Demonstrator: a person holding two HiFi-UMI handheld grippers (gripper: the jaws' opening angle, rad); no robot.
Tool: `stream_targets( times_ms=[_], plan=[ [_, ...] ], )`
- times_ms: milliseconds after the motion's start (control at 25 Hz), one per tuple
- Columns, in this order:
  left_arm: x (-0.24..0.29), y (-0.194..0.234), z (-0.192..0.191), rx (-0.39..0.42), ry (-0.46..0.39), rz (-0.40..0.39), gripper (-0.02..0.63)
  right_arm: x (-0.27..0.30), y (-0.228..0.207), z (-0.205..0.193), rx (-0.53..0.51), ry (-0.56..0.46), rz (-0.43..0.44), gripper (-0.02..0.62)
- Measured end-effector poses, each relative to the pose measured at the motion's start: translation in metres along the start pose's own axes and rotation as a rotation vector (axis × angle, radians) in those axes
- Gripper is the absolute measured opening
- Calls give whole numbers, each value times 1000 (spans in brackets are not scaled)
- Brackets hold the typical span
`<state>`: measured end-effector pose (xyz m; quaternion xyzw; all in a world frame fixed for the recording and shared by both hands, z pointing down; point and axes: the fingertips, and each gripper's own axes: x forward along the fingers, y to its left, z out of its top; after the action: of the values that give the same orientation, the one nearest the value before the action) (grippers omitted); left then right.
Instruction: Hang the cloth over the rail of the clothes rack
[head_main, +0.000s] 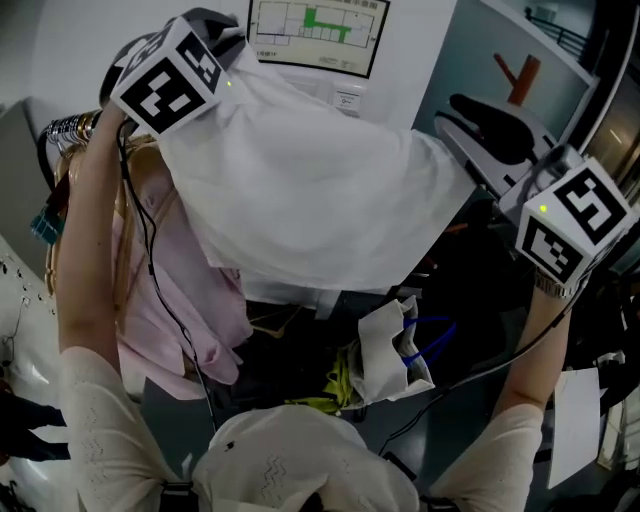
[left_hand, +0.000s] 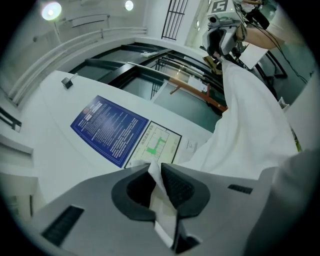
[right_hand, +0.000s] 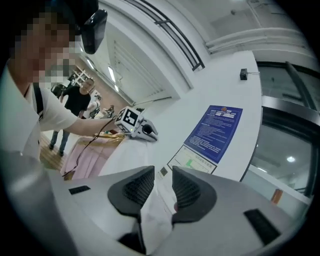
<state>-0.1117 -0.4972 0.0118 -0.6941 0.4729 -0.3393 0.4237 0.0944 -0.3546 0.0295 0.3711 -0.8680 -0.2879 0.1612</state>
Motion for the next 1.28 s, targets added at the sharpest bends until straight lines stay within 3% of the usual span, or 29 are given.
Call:
stream_targets(
  times_ms=[280,680,920,1040,1280],
  plan=[
    [0,-24,-14,67,60,-148,75,12,5,-18,16,76,9,103],
    [-20,-50,-49,109,148,-602,77,20,3,-29,-33,178,-38,101],
    [-29,-58,-68,144,220,-795,77,23,0,-31,-21,205,-61,103],
    [-33,-57,-64,138,193,-849,77,26,0,-34,-44,239,-71,103],
    [-30,-55,-61,149,180,-855,77,26,-1,-38,-39,267,-80,101]
  ],
)
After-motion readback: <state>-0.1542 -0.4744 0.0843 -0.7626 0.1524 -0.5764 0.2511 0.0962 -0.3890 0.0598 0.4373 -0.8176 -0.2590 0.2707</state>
